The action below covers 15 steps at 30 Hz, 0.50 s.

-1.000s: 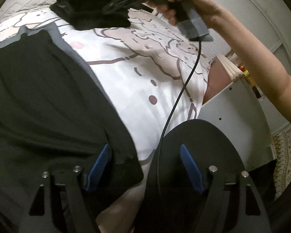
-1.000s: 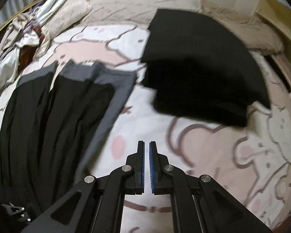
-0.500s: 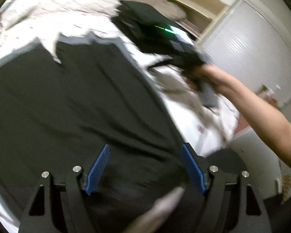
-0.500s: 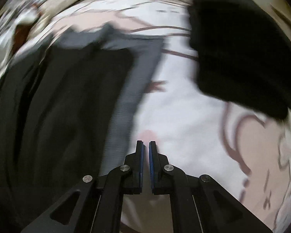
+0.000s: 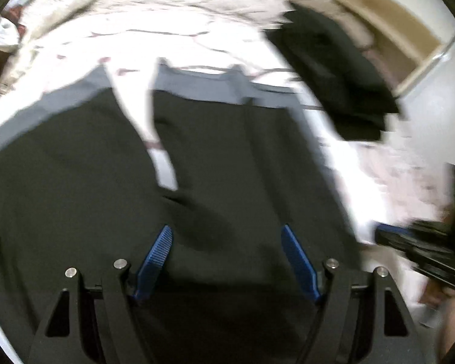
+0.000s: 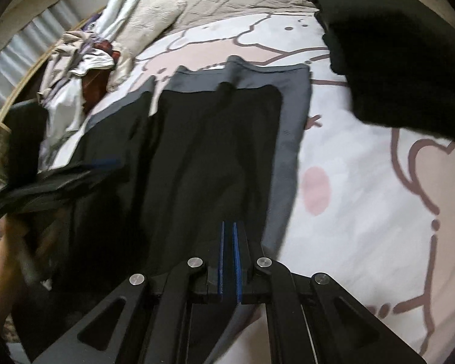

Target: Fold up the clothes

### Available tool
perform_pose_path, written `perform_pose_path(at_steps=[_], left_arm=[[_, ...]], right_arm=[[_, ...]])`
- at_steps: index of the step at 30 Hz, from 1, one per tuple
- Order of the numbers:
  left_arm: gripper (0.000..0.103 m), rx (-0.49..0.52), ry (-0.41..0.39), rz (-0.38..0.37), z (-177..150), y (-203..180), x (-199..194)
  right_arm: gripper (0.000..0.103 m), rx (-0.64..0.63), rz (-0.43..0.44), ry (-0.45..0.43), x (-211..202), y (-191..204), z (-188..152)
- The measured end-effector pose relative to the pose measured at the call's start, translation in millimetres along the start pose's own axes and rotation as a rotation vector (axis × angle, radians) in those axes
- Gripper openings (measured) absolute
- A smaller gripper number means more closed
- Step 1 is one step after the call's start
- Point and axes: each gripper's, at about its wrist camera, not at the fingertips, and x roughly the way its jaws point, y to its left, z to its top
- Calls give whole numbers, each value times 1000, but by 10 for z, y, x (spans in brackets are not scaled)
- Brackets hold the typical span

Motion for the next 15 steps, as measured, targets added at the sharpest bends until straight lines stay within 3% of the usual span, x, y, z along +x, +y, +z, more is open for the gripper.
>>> perform_pose_path(at_steps=[2,8,10,15], left_arm=[[74,0,2,136,45,200,105],[77,-6,-14,238,39,374,69],[75,-17,-28,236,8,342,-1],[74,13,-28,51,-280,135,-459]], right_arm=[[5,1,6,-3,-39,0,-36],[5,5,5,-14,-146,19,-98],[5,11,13,-21,-190,51,-122],[5,-41,68,-37,-374,274,-228]])
